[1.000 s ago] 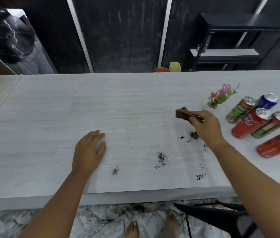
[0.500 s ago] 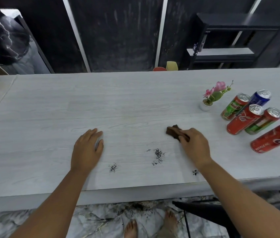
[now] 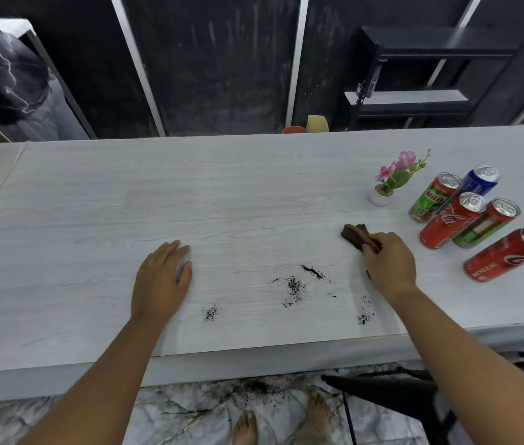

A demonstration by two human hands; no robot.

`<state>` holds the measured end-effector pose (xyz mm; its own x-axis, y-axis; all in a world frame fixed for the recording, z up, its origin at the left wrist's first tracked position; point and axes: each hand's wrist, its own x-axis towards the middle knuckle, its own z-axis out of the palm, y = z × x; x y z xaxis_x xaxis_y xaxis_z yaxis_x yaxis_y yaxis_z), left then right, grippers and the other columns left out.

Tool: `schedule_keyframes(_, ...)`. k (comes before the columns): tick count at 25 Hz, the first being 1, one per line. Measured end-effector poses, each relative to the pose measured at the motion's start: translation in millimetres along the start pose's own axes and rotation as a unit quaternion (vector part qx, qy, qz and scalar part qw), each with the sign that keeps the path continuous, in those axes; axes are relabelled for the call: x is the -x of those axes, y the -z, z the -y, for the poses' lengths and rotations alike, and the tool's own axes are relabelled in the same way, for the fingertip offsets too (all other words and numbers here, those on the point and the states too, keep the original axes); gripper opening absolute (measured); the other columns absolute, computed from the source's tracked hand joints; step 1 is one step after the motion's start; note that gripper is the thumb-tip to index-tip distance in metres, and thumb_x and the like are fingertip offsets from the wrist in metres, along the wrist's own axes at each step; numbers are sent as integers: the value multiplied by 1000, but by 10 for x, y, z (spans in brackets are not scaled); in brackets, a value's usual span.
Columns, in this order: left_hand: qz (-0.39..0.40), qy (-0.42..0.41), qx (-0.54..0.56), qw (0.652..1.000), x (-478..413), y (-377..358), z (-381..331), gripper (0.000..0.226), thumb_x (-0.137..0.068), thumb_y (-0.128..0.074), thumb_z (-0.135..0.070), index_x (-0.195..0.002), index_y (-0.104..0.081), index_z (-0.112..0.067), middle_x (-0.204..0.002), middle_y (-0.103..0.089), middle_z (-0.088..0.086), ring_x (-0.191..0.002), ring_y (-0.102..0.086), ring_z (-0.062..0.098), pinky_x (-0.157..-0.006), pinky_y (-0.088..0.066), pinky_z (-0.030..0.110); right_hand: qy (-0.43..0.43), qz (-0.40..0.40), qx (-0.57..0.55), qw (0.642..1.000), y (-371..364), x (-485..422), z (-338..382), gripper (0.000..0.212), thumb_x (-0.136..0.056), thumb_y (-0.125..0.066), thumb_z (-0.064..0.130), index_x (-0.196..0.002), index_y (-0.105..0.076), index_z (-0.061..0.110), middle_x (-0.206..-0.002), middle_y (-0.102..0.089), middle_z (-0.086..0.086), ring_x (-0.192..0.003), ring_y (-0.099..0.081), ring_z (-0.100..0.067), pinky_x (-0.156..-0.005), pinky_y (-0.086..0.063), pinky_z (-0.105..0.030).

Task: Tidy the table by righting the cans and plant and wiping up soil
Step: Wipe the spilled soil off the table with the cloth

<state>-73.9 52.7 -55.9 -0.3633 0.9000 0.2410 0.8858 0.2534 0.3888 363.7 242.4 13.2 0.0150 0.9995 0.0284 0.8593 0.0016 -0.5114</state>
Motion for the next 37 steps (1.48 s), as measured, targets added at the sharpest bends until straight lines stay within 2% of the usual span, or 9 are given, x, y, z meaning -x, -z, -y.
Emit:
schedule_keyframes(5, -2, -2, -1, 1000, -7, 12, -14, 54, -106, -43, -47, -147, -65, -20, -158, -60, 3, -152, -49, 24, -125, -40, 50, 132, 38, -16, 990, -347, 559, 279, 21, -94, -76, 13, -115, -78, 11, -104, -70, -5, -95, -67, -28, -73, -45, -29)
schedule_keyframes(9, 5, 5, 2, 1000, 6, 33, -24, 53, -106, -45, -46, -148, -65, -20, -159, -59, 3, -153, -47, 25, -126, -37, 49, 86, 29, -134, 987, -213, 610, 270, 18, -93, -79, 15, -110, -81, 20, -98, -71, 5, -93, -65, -15, -77, -40, -5)
schedule_keyframes(13, -3, 0, 5, 1000, -5, 39, -36, 51, -106, -48, -42, -146, -67, -18, -157, -60, 5, -151, -49, 28, -125, -39, 51, 9, -45, -142, 989, 248, 437, -186, 25, -94, -76, 21, -119, -79, 23, -104, -72, 4, -97, -66, -18, -83, -49, -29)
schedule_keyframes(16, -10, -4, 3, 1000, -6, 26, -30, 45, -107, -54, -36, -145, -67, -16, -157, -61, 7, -150, -50, 29, -124, -40, 52, -44, -42, -56, 997, 386, 552, -562, 32, -100, -70, 22, -131, -74, 18, -104, -63, 3, -92, -59, -20, -83, -45, -33)
schedule_keyframes(19, -10, -4, 1, 1000, 1, 8, -33, 40, -108, -62, -27, -146, -66, -16, -157, -60, 8, -151, -49, 30, -125, -39, 53, -40, -37, -16, 998, 248, 850, -605, 25, -102, -66, 21, -123, -75, 10, -98, -60, -2, -83, -60, -26, -75, -50, -38)
schedule_keyframes(28, 0, 6, 11, 1000, 37, 65, -89, 43, -109, -59, -26, -150, -63, -15, -162, -56, 8, -155, -44, 28, -129, -33, 52, 72, 25, -74, 994, -494, 1527, 553, 15, -100, -70, 16, -113, -74, 11, -103, -65, -3, -86, -63, -20, -73, -52, -31)
schedule_keyframes(31, 14, 9, 12, 1000, 40, 104, -122, 44, -110, -58, -26, -152, -62, -14, -164, -54, 9, -157, -42, 29, -131, -29, 52, -28, 44, -209, 977, -370, 1405, 571, 14, -95, -73, 19, -106, -76, 28, -96, -73, 0, -80, -70, -14, -68, -57, -29)
schedule_keyframes(33, 15, 11, 15, 1000, 34, 126, -137, 44, -109, -58, -25, -152, -62, -13, -164, -53, 10, -157, -42, 30, -131, -29, 53, -77, 2, -253, 964, -185, 1267, 427, 18, -93, -75, 23, -98, -74, 40, -89, -75, 1, -76, -73, -17, -61, -59, -32)
schedule_keyframes(37, 14, 13, 16, 1000, 35, 141, -152, 44, -109, -58, -25, -151, -62, -12, -163, -54, 11, -157, -43, 31, -129, -32, 54, -84, -40, -133, 987, 62, 940, 66, 30, -98, -69, 24, -128, -73, 27, -106, -68, -2, -90, -66, -22, -74, -52, -34)
